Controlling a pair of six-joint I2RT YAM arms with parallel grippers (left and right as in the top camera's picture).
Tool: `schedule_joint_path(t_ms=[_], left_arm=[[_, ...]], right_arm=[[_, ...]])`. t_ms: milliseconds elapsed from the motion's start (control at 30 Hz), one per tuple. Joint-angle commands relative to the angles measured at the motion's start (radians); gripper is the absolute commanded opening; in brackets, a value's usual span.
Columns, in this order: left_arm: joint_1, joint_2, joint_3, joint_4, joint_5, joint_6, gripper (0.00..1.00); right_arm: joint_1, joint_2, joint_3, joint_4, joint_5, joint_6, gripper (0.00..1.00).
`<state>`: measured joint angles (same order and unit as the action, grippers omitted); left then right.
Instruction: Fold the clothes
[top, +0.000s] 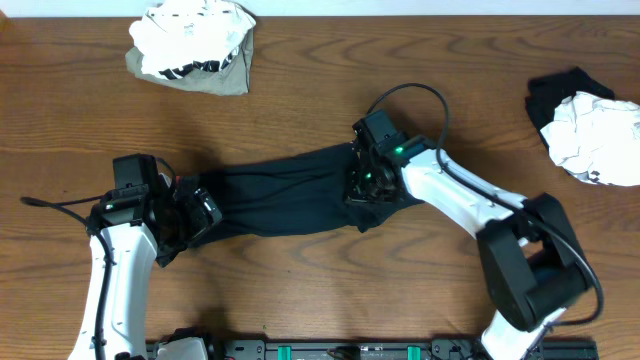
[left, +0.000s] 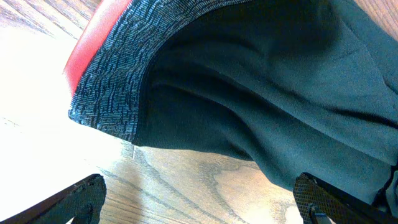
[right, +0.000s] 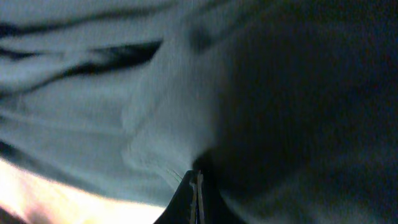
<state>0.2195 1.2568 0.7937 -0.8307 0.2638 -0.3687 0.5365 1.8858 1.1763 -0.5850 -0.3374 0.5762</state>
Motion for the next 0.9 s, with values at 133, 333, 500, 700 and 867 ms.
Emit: schedule_joint_path(t_ms=[133, 333, 500, 700, 867], left_arm=[[-0.003, 0.006, 0.009, -0.003, 0.009, 0.01, 0.98], [-0.003, 0.006, 0.009, -0.003, 0.009, 0.01, 0.98], [-0.003, 0.006, 0.009, -0.003, 0.009, 0.01, 0.98], [-0.003, 0.006, 0.009, -0.003, 0.009, 0.01, 0.98], [-0.003, 0.006, 0.009, -0.003, 0.009, 0.01, 0.98]], right_arm=[[0.005, 0.058, -0.006, 0.128, -0.012, 0.06, 0.02], [0.004, 0.087, -0.006, 0.211, -0.002, 0.097, 0.02], [-0.016, 0.146, -0.006, 0.256, 0.032, 0.107, 0.02], [-0.069, 0.161, -0.002, 0.316, -0.038, 0.072, 0.01], [-0.125, 0.068, 0.024, 0.292, -0.032, -0.007, 0.02]])
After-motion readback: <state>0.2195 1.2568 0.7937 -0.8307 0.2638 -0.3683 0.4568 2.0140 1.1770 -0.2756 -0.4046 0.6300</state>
